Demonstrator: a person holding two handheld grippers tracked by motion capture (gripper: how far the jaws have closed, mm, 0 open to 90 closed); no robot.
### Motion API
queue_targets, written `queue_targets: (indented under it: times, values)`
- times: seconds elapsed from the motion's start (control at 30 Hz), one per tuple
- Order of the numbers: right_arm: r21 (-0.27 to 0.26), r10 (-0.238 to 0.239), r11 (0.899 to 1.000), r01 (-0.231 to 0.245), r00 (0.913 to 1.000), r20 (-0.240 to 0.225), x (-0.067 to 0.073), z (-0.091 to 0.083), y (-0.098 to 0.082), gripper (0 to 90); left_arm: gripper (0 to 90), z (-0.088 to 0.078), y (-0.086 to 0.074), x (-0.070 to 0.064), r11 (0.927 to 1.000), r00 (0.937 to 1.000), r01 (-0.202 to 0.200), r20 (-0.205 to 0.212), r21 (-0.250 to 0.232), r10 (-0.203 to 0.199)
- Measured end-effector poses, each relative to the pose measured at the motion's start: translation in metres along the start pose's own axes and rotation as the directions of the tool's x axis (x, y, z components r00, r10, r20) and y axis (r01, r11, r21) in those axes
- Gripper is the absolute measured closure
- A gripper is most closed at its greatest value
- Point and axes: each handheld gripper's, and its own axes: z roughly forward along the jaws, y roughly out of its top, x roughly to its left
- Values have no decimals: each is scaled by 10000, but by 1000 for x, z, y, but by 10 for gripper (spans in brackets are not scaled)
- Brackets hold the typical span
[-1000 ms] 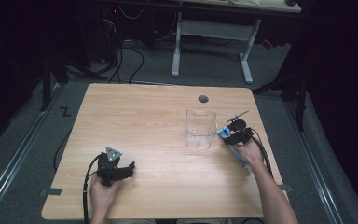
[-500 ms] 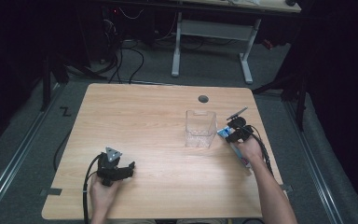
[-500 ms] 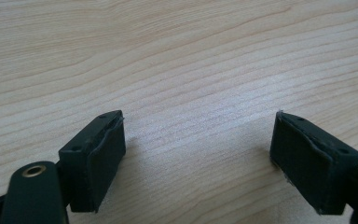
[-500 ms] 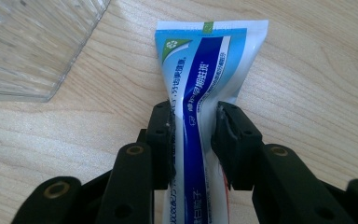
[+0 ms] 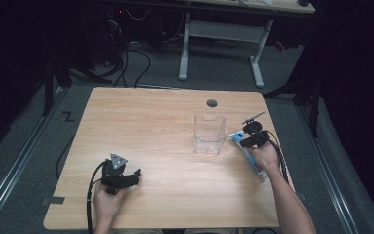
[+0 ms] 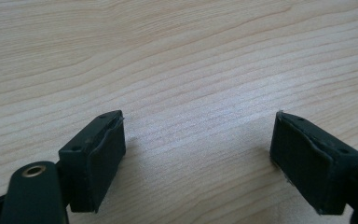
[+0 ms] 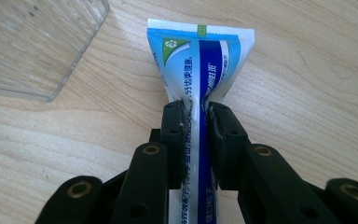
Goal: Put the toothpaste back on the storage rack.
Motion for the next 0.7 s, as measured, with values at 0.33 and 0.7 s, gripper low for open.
queue_targets:
  times: [0.33,0.7]
  values:
    - [-585,245,9979,-266,9990,-363,-9,-15,-12,782,184,0,0,0,10000,10000,3,0,-1,-3]
    - [-1560,204,9874,-282,9985,-516,-15,-44,-20,784,184,0,0,0,10000,10000,21,-3,-6,-21]
